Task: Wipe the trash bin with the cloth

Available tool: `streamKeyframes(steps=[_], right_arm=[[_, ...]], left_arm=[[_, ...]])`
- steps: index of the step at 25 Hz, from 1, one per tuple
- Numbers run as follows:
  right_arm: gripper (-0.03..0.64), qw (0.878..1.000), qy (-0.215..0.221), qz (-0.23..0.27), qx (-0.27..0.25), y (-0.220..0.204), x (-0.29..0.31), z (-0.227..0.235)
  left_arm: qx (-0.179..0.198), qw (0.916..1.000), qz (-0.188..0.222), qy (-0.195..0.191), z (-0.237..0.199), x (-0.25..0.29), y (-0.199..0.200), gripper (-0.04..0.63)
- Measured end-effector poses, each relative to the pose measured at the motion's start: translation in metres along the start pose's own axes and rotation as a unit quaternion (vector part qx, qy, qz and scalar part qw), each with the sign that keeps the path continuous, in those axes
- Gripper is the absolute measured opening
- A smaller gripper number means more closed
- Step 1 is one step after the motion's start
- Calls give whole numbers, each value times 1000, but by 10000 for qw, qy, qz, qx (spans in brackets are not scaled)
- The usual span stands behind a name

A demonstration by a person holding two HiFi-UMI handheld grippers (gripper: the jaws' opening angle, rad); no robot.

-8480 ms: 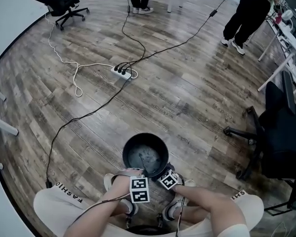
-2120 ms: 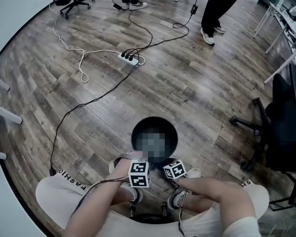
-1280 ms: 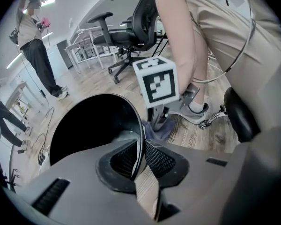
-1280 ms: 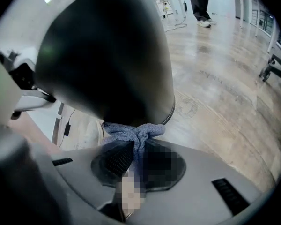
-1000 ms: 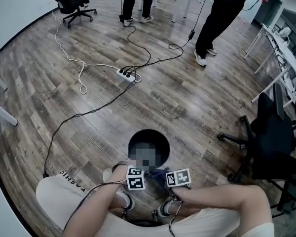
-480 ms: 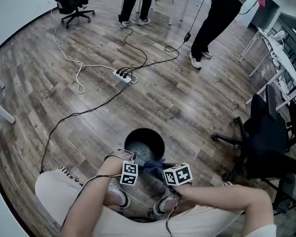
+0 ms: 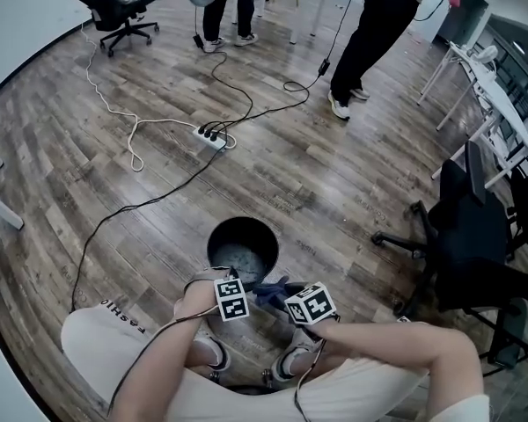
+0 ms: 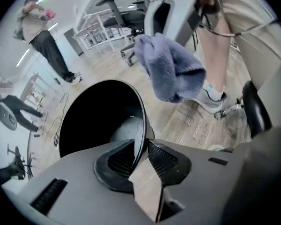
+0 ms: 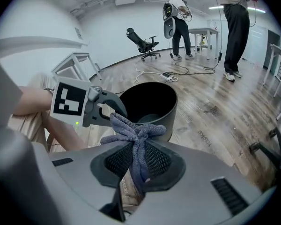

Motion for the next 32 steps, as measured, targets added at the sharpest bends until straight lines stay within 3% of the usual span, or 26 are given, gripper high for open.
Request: streamKeyframes(steps=[3, 6, 12, 17, 21, 27, 32], right_arm=[[71, 9996, 268, -33, -16, -1, 11, 6], [71, 9985, 346, -219, -370, 4, 24, 14], [71, 9886, 417, -881, -1150, 9, 42, 19], [71, 9881, 2, -941, -1215, 14, 42, 29], [71, 9868, -70, -954, -1304, 18, 49, 36], [72, 9921, 78, -757, -994, -1, 65, 50], [72, 9968, -73, -656, -441, -32, 105, 67]], left_arm=[[-554, 9982, 169, -148, -5, -2, 2, 58], [-835, 9958, 272, -256, -7, -4, 1, 40], [-440, 9978, 354, -349, -1, -7, 3, 40], [-253, 9973, 436, -535, 4, -9, 5, 38], [26, 9957, 511, -772, 10, -14, 4, 34], [164, 9950, 590, -793, 14, -13, 7, 33], [176, 9948, 612, -801, 14, -14, 7, 32]])
Point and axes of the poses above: the fingertips, and each gripper's own axes: x forward along the fingers, z to its right, y out of its top, the point moved 9 cm from there along -x, backward along the fingers, and after that the axes turned 14 degrees about y, right-handed, at the moved point
